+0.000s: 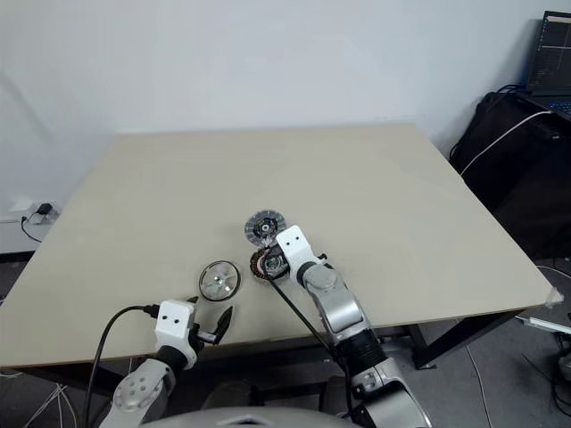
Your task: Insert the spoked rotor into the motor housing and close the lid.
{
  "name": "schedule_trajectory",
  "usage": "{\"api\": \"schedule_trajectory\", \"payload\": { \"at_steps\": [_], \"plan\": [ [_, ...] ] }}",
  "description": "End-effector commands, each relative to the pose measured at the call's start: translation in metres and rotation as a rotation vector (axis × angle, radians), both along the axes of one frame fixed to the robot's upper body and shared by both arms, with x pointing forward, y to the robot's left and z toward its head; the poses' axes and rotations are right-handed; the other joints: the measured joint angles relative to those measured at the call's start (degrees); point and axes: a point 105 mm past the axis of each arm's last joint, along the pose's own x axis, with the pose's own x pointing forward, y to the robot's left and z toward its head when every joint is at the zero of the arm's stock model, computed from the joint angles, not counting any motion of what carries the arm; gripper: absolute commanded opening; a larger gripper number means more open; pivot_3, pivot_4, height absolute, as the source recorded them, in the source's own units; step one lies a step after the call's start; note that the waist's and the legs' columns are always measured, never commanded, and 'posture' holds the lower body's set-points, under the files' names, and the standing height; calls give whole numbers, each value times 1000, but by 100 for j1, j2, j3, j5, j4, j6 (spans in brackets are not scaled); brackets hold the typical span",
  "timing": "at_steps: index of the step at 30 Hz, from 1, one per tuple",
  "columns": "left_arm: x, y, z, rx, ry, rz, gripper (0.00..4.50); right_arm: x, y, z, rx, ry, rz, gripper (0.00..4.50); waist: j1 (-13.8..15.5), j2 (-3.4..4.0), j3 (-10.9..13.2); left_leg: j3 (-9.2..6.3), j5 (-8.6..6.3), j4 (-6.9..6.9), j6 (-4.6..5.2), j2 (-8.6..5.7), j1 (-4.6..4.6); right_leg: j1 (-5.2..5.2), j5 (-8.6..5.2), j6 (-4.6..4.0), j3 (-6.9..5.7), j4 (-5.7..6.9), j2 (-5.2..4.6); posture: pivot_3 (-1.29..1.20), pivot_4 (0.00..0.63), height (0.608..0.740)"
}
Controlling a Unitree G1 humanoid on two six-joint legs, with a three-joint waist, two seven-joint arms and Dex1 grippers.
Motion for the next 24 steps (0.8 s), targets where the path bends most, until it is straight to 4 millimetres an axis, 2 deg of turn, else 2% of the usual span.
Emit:
{"api": "schedule_trajectory", "payload": {
  "at_steps": [1,24],
  "plan": [
    [5,-2,10,-2,-51,-7,4500,5,6,16,3,-42,20,20,0,0,0,0,0,0,0,0,0,0,0,0,0,0,0,0,0,740],
    [3,-3,9,-10,-42,-3,4500,0,23,20,86,-56,91,20,-36,-1,2,0,0,-2,0,0,-1,-2,0,0,0,-1,0,0,0,740]
  ]
}}
